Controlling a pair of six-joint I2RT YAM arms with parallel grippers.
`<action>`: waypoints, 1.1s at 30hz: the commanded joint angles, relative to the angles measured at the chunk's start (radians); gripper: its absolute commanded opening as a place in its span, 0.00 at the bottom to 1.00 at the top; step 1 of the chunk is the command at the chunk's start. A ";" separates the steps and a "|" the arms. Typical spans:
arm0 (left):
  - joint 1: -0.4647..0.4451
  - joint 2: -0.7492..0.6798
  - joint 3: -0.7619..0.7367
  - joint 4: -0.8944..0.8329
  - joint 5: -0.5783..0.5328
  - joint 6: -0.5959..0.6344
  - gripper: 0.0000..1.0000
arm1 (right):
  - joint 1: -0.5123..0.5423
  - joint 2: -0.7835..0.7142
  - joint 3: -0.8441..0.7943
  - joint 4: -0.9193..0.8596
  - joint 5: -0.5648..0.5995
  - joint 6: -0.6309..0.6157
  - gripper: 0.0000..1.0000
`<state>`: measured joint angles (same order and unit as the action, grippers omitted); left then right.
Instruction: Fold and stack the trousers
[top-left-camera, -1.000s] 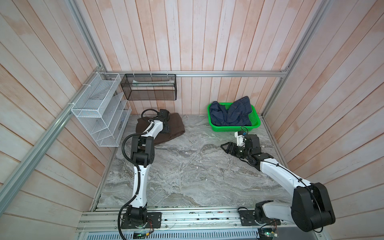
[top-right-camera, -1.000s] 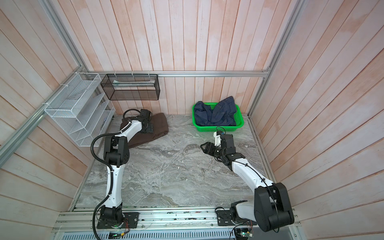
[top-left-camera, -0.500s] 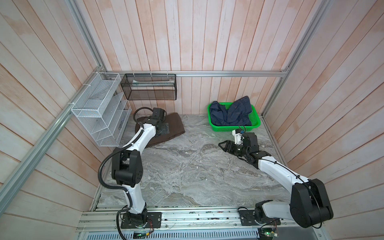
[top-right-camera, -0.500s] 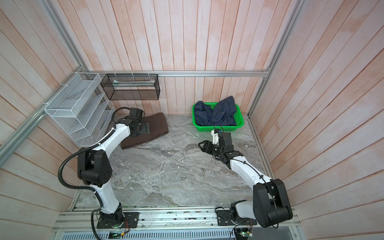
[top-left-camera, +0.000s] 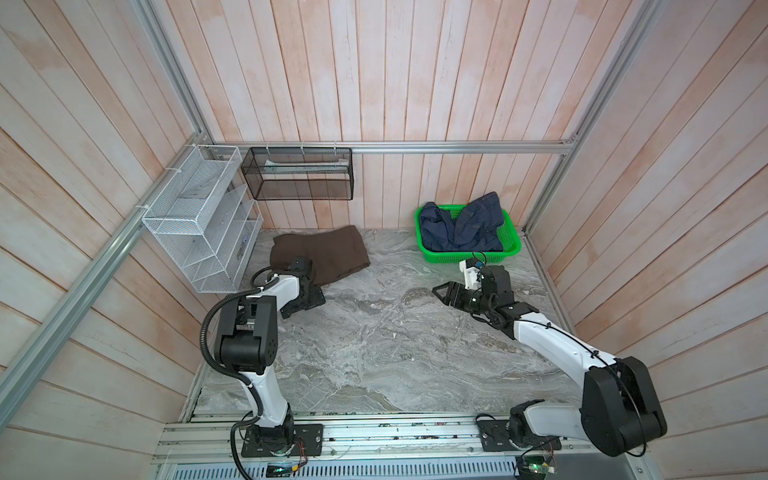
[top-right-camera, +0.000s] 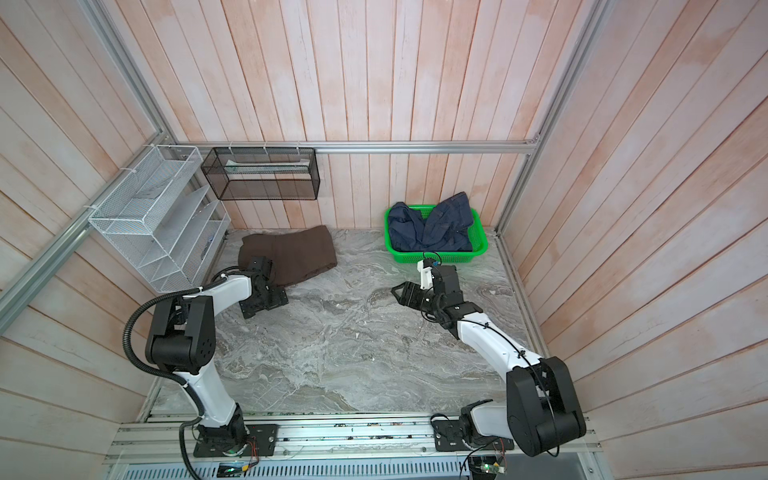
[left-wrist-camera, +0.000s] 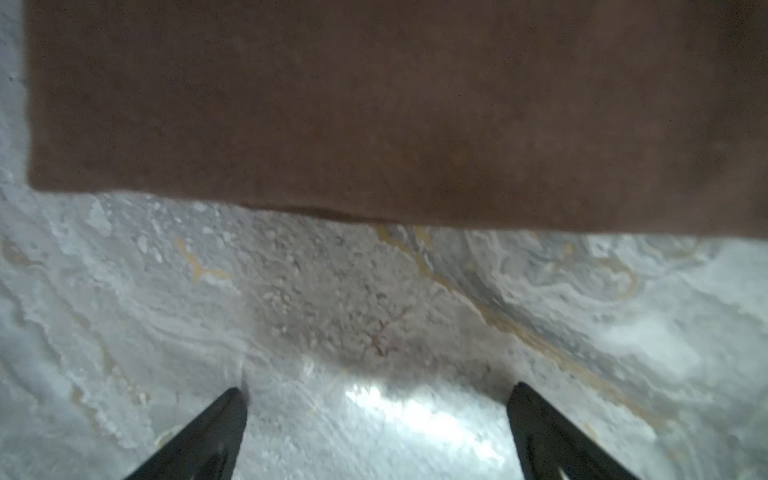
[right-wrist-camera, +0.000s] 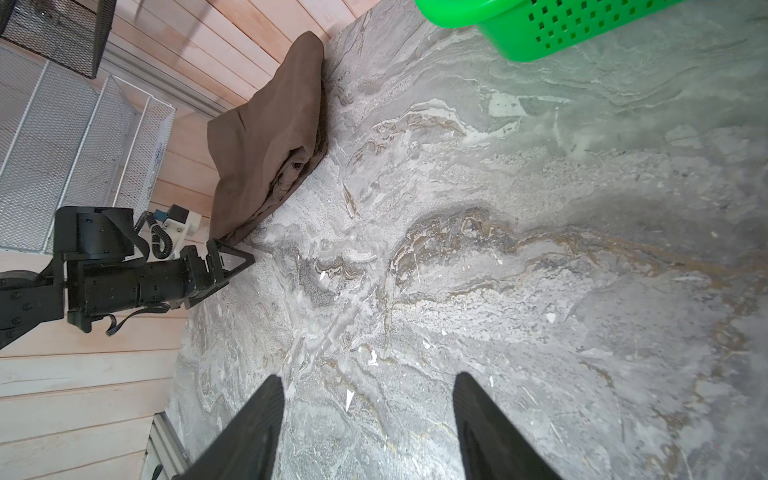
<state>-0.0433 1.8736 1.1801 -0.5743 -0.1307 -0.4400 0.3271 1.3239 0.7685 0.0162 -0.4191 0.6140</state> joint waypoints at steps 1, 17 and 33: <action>0.026 0.053 0.059 0.067 -0.005 0.018 1.00 | 0.007 -0.022 0.008 -0.017 0.024 0.007 0.66; 0.101 0.193 0.338 0.006 0.001 0.094 1.00 | 0.008 -0.014 0.037 -0.033 0.071 -0.043 0.67; 0.003 -0.805 -0.483 0.590 -0.074 0.104 1.00 | -0.067 -0.084 -0.143 0.299 0.580 -0.239 0.98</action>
<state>-0.0452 1.1080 0.8181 -0.1547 -0.1337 -0.3511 0.2836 1.2606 0.6769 0.1902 -0.0090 0.4316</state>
